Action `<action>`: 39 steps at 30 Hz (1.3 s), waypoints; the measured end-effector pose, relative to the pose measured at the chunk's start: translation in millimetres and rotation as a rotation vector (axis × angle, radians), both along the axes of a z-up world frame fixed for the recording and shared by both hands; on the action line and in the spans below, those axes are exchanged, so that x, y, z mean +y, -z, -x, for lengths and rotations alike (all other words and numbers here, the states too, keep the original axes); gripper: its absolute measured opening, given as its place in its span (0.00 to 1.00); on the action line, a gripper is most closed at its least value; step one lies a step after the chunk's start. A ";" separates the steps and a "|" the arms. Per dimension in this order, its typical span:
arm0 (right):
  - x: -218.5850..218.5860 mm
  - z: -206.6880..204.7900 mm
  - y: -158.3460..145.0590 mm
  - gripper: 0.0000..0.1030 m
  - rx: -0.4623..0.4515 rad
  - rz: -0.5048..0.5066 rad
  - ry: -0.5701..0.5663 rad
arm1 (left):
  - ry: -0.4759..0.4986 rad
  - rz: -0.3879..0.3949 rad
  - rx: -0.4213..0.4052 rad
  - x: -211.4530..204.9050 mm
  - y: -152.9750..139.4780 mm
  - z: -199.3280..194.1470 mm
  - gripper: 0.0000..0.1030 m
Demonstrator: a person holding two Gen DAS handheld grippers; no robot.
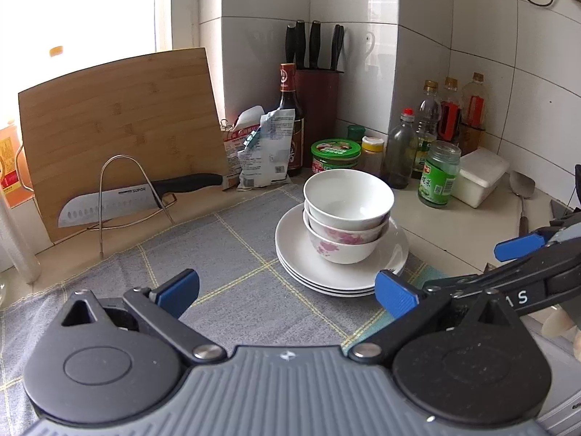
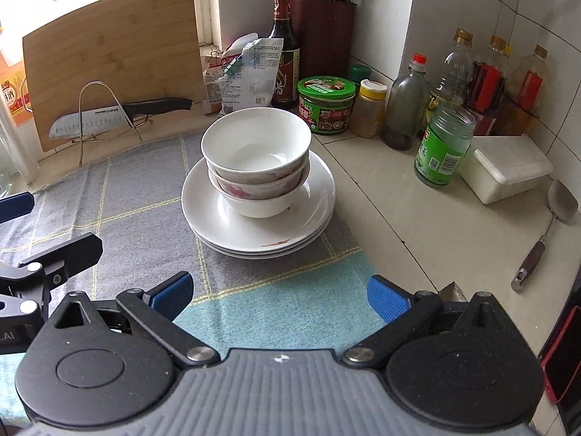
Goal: Organize plates and bowls
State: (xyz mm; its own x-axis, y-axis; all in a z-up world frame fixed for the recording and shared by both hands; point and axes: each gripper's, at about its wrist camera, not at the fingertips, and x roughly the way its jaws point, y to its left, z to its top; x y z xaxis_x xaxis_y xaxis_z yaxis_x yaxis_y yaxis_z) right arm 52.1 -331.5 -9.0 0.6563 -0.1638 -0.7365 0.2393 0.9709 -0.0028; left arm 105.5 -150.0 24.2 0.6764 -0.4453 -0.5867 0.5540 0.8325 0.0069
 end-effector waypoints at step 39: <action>2.3 -0.4 -9.6 1.00 -0.025 0.005 0.036 | -0.074 -0.039 0.066 1.1 -6.0 -10.5 0.99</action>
State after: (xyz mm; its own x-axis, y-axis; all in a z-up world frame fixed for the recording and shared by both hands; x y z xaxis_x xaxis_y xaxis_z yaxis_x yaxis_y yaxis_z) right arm 52.5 -329.3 0.7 0.6682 -0.1912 -0.7190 0.2738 0.9618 -0.0013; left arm 116.0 -148.9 30.2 0.6661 -0.3716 -0.6468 0.4913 0.8710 0.0056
